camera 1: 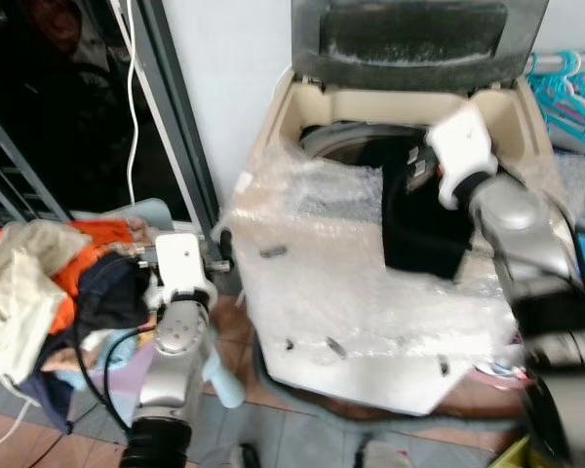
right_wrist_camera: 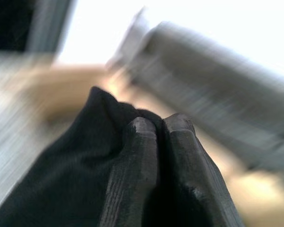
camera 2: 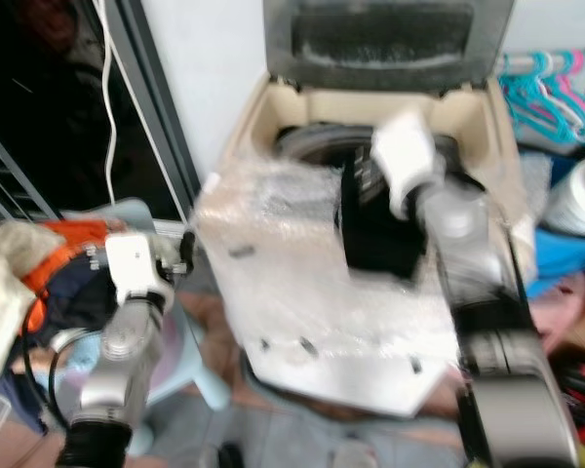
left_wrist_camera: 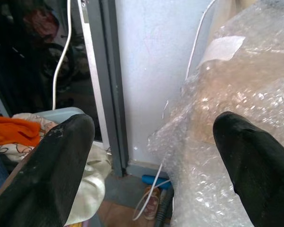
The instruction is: Clothes washing
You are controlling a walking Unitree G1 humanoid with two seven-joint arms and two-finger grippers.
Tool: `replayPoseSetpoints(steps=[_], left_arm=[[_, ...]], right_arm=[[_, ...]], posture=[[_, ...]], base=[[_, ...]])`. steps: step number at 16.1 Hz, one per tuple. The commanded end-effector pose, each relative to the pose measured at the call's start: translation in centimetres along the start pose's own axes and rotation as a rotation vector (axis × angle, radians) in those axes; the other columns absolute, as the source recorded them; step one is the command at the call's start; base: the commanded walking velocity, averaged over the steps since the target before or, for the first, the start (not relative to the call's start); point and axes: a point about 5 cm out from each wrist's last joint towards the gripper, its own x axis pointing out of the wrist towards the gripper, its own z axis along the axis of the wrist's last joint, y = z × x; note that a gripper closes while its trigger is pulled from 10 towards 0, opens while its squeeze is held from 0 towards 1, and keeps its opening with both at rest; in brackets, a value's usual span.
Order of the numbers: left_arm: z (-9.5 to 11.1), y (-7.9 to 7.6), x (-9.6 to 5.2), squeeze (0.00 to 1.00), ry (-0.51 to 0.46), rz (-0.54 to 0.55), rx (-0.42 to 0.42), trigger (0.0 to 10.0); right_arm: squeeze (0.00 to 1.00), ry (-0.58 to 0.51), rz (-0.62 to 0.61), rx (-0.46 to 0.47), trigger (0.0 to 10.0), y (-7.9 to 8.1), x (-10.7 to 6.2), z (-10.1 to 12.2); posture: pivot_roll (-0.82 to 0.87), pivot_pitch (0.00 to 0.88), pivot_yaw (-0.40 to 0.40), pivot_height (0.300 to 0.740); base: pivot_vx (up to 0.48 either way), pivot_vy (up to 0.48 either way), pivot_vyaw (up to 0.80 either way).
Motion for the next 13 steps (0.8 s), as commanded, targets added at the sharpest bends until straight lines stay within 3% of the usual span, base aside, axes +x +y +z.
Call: replayPoseSetpoints(steps=[1,2,3,4,5,6,8,9,13], left_arm=[[0.8,0.8,0.3,0.0,-0.027,0.034,0.007,10.0],[0.8,0.9,0.3,0.0,-0.029,0.037,0.006,10.0],[0.0,1.3,0.0,0.0,-0.006,0.053,0.011,10.0],[-0.3,1.2,-0.1,0.0,0.0,0.053,0.01,10.0],[-0.4,1.0,-0.2,0.0,0.001,0.051,0.009,10.0],[-0.5,0.7,-0.3,0.0,0.007,0.048,0.003,10.0],[-0.7,0.4,-0.4,0.0,0.016,0.036,0.0,10.0],[-1.0,0.3,-0.4,0.0,0.022,0.027,0.002,10.0],[-0.9,0.3,-0.1,0.0,0.04,0.028,0.006,10.0]], right_arm=[[0.0,-0.27,-0.19,-0.007,0.0,-3.3,1.4,6.5],[0.0,-0.296,-0.211,-0.008,0.0,-3.6,1.5,7.2],[0.0,-0.329,-0.173,-0.052,0.5,-2.5,2.0,7.9],[0.57,-0.281,-0.114,-0.027,10.0,-0.9,1.8,6.1],[1.0,-0.256,-0.094,0.007,10.0,-0.3,1.5,5.0],[1.0,-0.209,-0.063,0.039,10.0,1.2,0.6,2.7],[1.0,-0.153,-0.053,0.063,10.0,2.4,-0.7,0.7],[1.0,-0.124,-0.048,0.061,10.0,3.3,-2.2,-0.6],[1.0,-0.108,-0.074,0.033,10.0,4.5,-5.9,-1.7]], posture=[[-0.07,0.0,0.076,0.74],[-0.07,0.0,0.076,0.74],[-0.08,0.0,0.072,0.74],[-0.08,0.0,0.07,0.74],[-0.08,0.0,0.069,0.74],[-0.08,0.0,0.069,0.74],[-0.08,0.0,0.071,0.74],[-0.09,0.0,0.075,0.74],[-0.1,0.0,0.093,0.74]], base=[[0.0,0.0,0.0],[0.0,0.0,0.0],[0.0,0.0,0.0],[0.0,0.0,0.0],[0.0,0.0,0.0],[0.0,0.0,0.0],[0.0,0.0,0.0],[0.0,0.0,0.0],[0.0,0.0,0.0]])
